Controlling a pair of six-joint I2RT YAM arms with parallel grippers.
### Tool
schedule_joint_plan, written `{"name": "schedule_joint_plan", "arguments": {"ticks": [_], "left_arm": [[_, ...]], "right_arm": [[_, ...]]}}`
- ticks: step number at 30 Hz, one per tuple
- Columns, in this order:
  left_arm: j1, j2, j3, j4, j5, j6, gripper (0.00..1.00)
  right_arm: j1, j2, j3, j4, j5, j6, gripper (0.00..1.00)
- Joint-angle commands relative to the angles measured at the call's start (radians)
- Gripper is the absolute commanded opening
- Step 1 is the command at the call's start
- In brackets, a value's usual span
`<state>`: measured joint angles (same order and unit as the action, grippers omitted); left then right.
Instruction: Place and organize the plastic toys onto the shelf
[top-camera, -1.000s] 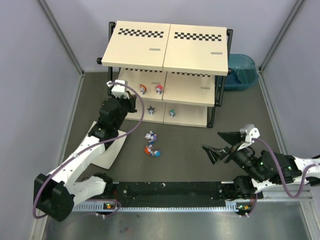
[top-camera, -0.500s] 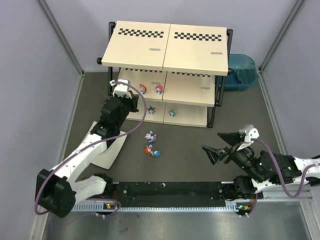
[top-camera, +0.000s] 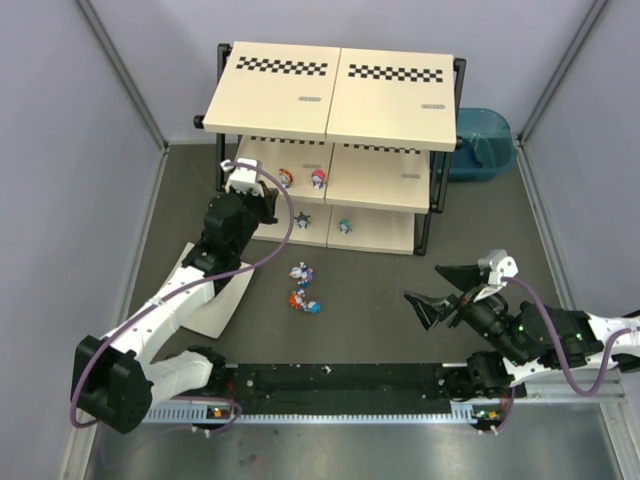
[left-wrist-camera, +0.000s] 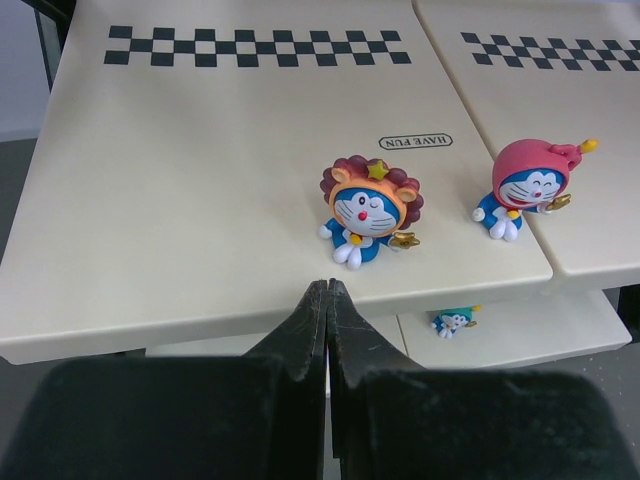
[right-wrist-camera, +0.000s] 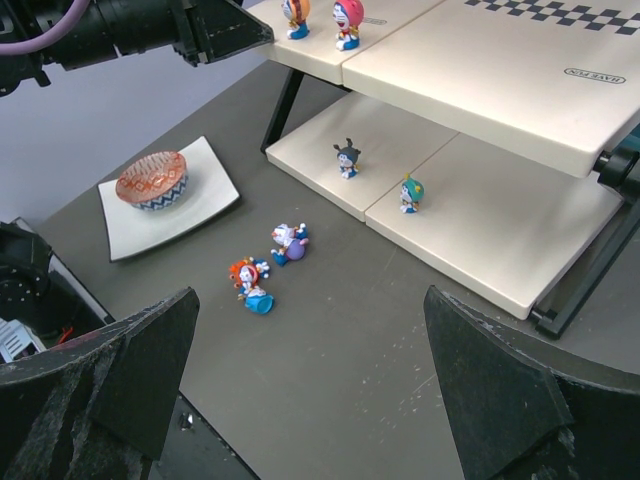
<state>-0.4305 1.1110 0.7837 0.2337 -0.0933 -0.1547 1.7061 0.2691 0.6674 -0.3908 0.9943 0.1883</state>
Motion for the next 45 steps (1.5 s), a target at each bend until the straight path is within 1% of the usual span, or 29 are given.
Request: {"name": "schedule_joint_plan", "arguments": {"ticks": [1,9,45], "left_arm": [[0.009,0.012,0.049,0.062,0.010,0.010,0.00],[0.013,0.027,0.061,0.062,0.018,0.012,0.00],[0.013,0.056,0.028,0.099,0.066,-0.019,0.00]], "right_arm": [[0.009,-0.013,0.004,0.001,0.007,0.010,0.96],[0.010,-0.010,0.006,-0.003,0.006,0.013,0.96],[0.009,-0.014,-0.003,0.000,0.013,0.014,0.96]]}}
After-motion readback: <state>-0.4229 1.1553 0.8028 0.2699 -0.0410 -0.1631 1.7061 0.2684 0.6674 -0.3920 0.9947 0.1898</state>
